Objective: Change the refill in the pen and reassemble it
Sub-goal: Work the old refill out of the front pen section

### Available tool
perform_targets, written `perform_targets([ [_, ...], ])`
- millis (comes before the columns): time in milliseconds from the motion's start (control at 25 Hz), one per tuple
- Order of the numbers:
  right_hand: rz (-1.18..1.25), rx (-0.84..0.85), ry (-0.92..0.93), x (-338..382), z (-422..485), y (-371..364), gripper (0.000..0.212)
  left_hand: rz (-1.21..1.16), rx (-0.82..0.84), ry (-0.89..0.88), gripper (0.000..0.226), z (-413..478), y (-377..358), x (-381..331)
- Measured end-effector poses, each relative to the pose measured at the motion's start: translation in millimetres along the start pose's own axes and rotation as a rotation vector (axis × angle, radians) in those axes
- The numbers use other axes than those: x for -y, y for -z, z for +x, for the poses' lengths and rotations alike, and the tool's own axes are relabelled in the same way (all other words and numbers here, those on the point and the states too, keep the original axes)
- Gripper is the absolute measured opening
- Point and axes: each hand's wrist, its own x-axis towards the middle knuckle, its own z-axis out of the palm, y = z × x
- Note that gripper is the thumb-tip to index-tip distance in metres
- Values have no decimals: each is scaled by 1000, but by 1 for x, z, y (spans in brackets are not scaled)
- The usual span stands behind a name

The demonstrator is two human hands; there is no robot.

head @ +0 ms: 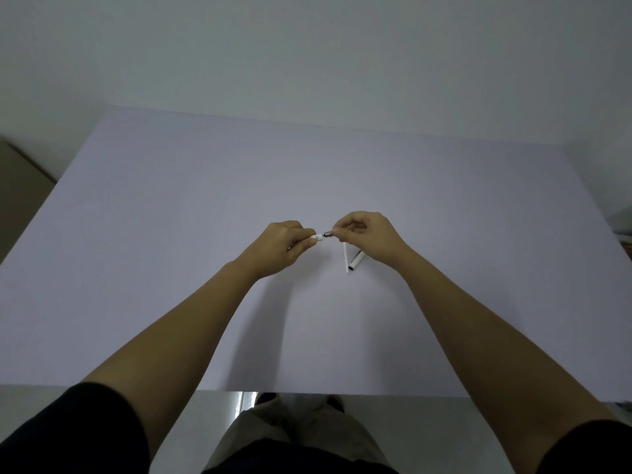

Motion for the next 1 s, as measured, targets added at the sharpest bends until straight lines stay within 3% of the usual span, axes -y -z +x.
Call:
perform_targets([
  [280, 239, -64, -31, -7, 3, 2, 11, -148, -33, 149, 24, -7, -16, 2],
  [480, 526, -277, -257, -34, 5, 6, 29, -184, -29, 215, 20, -16, -26, 10],
  [680, 82, -452, -497, -78, -5, -5, 39, -215, -54, 259, 21, -13, -27, 15],
  [1000, -45, -522, -543, -110, 3, -26, 32, -215, -37, 271, 22, -10, -38, 22],
])
